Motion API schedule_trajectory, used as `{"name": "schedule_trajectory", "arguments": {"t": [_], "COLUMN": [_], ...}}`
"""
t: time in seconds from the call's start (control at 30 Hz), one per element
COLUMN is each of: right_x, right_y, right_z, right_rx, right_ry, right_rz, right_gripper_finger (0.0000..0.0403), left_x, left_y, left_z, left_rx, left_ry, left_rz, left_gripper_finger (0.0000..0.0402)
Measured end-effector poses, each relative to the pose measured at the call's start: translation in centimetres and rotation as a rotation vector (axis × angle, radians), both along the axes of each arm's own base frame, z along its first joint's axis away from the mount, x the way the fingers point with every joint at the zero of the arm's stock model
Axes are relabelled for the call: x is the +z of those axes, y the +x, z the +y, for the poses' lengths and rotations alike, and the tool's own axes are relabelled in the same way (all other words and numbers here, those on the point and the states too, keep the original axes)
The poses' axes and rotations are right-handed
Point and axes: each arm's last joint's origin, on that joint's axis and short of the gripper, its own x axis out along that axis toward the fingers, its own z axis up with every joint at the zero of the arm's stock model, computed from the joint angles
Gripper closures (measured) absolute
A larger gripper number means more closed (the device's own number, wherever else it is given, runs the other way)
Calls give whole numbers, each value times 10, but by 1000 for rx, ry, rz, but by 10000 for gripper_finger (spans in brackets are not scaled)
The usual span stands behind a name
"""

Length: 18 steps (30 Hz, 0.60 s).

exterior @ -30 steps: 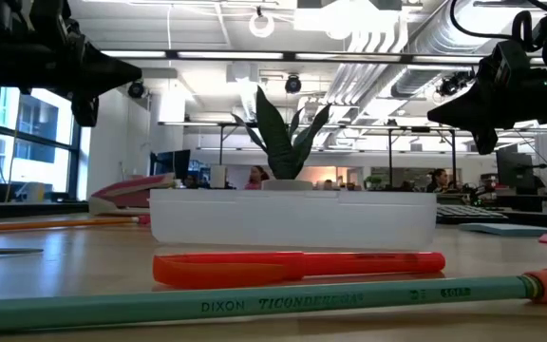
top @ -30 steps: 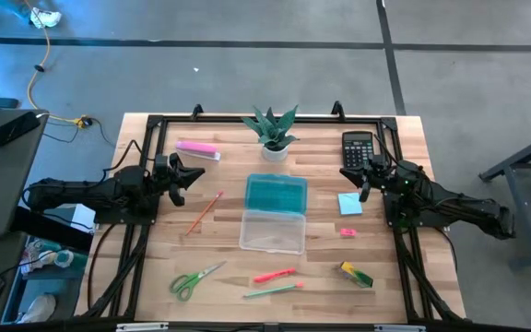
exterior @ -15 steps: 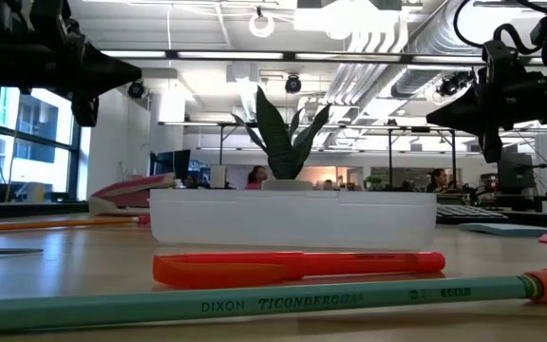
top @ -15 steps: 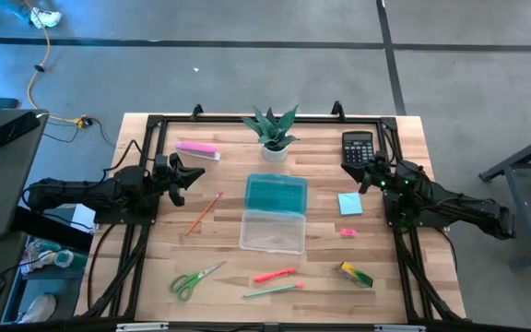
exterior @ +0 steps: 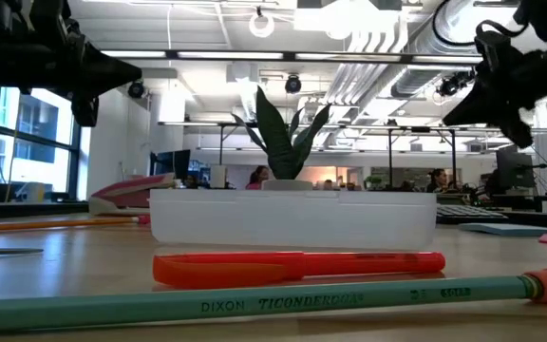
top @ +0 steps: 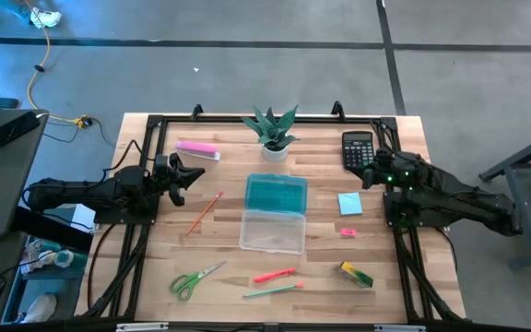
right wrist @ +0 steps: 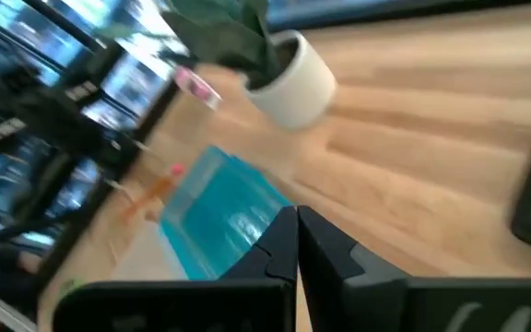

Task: Pack school essentials
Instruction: Put the blue sticky notes into the blue supply box

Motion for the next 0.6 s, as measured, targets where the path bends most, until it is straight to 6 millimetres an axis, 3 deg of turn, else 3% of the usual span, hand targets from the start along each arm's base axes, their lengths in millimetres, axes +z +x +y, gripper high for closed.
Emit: {"name": "schedule_trajectory", "arguments": {"t": [0.3,0.47,0.6], "right_x": [28,24,16], "right_y": [1,13,23], "right_z": [3,1,-1], "right_rx": [-42,-50,-33], "right_ry": [375,495,515], "right_rz": [268,378,460], "right_gripper_finger": [402,382,337], "left_x": [0,0,0], "left_y": [0,0,0], "left_z": [0,0,0], "left_rx": [0,0,0], "left_ry": [0,0,0], "left_rz": [0,0,0], "left_gripper_finger": [401,401,401]}}
